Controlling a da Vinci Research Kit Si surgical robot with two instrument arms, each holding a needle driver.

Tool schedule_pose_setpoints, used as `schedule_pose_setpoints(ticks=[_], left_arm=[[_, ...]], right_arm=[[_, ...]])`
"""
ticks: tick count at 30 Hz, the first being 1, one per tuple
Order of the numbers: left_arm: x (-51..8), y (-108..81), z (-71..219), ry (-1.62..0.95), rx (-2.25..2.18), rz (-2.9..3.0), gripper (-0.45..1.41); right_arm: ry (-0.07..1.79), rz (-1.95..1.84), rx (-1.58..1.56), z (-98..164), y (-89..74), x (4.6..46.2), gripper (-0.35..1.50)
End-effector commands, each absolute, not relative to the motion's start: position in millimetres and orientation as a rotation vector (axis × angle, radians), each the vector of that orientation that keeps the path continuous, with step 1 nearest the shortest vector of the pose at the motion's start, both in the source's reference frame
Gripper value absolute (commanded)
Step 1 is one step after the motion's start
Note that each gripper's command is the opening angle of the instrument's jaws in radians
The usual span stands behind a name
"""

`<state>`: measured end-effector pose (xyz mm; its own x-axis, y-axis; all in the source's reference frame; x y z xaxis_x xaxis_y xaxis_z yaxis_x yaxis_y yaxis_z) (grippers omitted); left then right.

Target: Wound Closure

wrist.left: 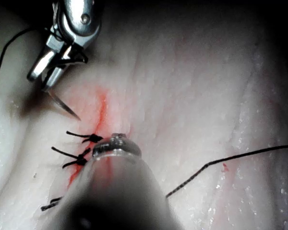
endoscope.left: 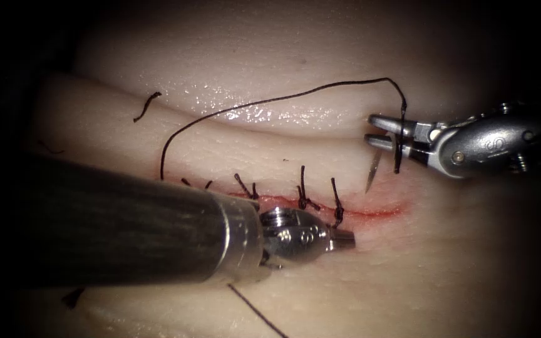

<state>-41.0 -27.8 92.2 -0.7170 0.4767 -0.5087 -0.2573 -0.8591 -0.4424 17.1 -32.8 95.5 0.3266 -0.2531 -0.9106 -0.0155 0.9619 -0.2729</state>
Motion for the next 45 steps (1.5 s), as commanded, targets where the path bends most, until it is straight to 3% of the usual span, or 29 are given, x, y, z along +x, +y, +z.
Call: schedule_pose_setpoints(ticks=[1,45], left_arm=[[-41.5,-28.2,92.8,-0.484,-0.888,2.543,-0.45],[-41.5,-27.9,92.9,-0.482,-0.887,2.543,-0.45]], right_arm=[[1.231,-0.162,-0.256,96.1,-32.7,17.8,-0.35],[1.23,-0.184,-0.198,100.2,-42.1,17.1,-0.35]])
